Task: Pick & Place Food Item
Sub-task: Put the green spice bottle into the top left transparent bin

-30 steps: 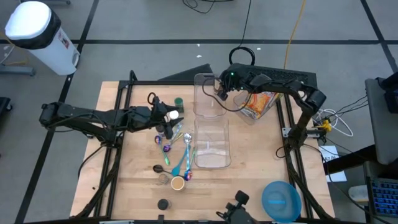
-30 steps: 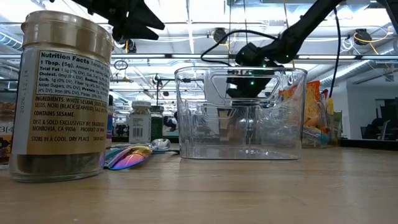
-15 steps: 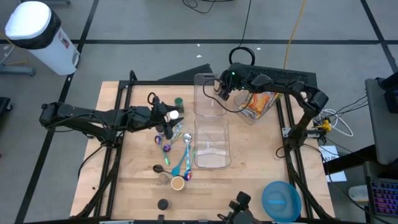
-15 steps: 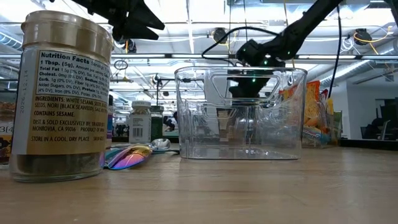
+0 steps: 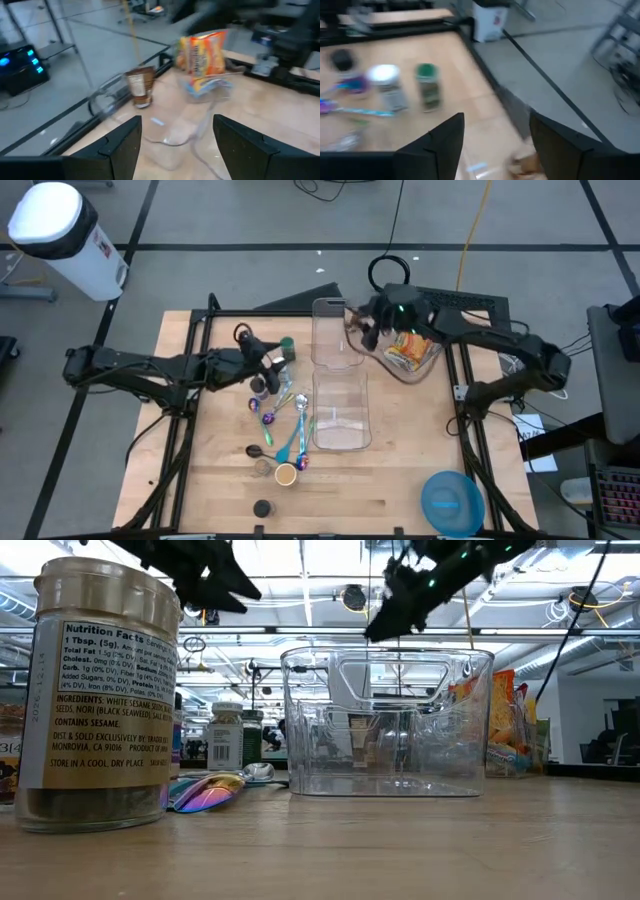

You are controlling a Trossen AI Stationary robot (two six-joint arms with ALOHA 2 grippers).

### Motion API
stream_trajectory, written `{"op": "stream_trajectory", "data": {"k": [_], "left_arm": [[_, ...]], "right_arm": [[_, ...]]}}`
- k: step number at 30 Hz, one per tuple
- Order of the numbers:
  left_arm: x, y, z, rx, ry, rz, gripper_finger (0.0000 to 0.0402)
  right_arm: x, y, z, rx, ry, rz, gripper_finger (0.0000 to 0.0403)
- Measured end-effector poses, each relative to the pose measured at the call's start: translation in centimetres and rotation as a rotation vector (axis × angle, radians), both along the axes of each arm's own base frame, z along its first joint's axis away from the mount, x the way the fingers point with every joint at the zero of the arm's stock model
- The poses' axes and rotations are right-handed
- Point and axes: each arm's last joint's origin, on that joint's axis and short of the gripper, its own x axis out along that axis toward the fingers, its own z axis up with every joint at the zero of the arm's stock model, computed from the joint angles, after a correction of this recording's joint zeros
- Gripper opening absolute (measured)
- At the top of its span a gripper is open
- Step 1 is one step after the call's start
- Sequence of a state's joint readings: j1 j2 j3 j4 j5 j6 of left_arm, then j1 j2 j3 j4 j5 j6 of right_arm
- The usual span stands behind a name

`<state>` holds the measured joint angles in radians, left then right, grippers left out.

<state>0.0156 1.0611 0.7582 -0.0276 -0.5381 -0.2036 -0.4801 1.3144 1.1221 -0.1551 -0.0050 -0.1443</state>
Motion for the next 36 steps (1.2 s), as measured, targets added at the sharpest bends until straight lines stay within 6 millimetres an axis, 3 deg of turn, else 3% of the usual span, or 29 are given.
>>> {"op": "stream_trajectory", "data": {"k": [9, 15, 18, 24, 36], "left_arm": [[-0.3, 6.9, 2.1, -0.232, 0.221, 0.051, 0.0253], [2.7, 10.5, 1.1, -0.39, 0.335, -0.089, 0.0265], [4.1, 11.6, 0.3, -0.427, 0.431, -0.058, 0.0281], [5.6, 13.0, -2.0, -0.428, 0.611, 0.073, 0.0307], [6.3, 14.9, -5.0, -0.542, 0.693, 0.058, 0.0322]], "right_arm": [[-2.1, 5.9, -0.4, 0.019, -0.114, 0.143, 0.0213], [-2.7, 8.8, -2.7, -0.009, -0.231, 0.23, 0.0215], [-3.1, 9.6, -3.7, -0.053, -0.266, 0.229, 0.0213], [-3.6, 10.4, -3.3, -0.095, -0.282, 0.239, 0.021], [-3.6, 11.4, -3.6, -0.079, -0.252, 0.284, 0.0206]]}}
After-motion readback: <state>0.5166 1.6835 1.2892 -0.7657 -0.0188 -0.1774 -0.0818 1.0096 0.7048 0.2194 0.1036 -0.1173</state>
